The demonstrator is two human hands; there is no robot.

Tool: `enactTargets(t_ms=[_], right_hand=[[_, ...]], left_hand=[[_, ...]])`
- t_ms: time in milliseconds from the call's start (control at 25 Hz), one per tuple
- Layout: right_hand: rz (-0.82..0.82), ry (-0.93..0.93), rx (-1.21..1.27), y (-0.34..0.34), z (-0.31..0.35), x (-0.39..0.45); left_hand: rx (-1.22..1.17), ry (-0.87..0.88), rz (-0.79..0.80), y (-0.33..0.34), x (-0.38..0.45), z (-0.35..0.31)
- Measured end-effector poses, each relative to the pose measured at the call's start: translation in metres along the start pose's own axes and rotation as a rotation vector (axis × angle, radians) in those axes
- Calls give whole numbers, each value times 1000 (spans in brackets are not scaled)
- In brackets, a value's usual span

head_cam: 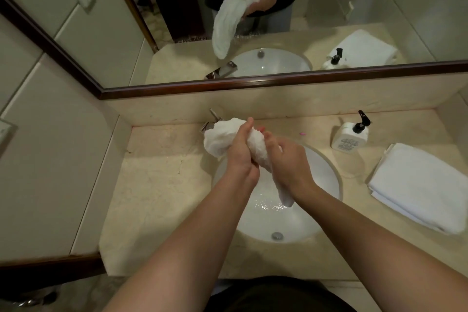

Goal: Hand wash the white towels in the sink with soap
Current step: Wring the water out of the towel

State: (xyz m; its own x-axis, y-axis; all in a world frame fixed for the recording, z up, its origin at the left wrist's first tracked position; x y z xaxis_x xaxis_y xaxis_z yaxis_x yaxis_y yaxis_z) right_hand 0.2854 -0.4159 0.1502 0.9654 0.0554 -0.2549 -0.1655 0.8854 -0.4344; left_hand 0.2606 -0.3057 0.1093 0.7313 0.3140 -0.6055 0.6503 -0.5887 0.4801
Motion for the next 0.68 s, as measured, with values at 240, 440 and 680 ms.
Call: enactTargets(t_ms=[240, 440, 680], right_hand=[[-90, 13, 91, -26, 9, -2], [601, 632, 421, 21, -43, -31], [225, 418, 377, 8, -36, -20]], left_hand=[[-84, -36, 42, 21, -18, 14], [-43, 75, -4, 18, -9, -11], [-6, 168, -76, 10, -2, -21]])
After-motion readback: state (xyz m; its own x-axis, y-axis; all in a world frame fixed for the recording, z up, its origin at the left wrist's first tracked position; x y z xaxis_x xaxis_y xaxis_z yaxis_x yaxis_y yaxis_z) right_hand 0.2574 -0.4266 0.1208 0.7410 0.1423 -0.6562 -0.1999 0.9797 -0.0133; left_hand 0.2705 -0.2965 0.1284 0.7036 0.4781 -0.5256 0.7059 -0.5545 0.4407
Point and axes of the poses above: each hand's wrist, its own x-axis towards the middle knuckle, its own y-axis out of the palm, z = x × y, the point moved 10 cm from there along x, towards the middle knuckle, and after that the axes turned 6 degrees about y, right-handed, at the moved point
